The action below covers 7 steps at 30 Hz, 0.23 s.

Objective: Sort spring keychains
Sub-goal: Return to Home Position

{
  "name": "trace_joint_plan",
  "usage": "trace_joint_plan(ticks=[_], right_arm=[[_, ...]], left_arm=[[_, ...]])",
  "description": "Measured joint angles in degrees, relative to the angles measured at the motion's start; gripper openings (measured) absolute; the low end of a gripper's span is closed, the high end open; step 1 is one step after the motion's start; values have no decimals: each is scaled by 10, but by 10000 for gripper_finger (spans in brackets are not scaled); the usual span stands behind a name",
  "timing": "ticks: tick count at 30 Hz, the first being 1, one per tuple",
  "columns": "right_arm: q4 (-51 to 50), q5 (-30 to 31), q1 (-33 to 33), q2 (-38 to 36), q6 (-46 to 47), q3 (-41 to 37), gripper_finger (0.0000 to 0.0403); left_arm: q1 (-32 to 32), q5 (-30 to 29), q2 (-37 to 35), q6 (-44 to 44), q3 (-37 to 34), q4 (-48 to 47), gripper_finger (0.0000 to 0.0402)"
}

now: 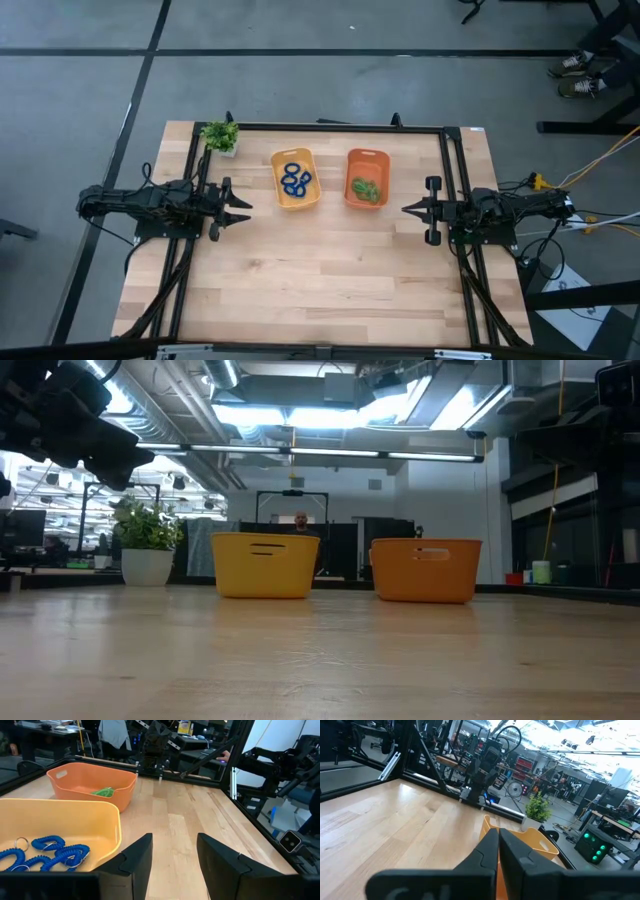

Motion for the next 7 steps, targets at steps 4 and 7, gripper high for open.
trace_joint_plan(ticks=[4, 7], right_arm=[[0, 0, 0, 0, 0, 0, 16], [0, 0, 0, 0, 0, 0, 16]], left_arm=[[0, 0, 0, 0, 0, 0, 152], [0, 0, 0, 0, 0, 0, 151]])
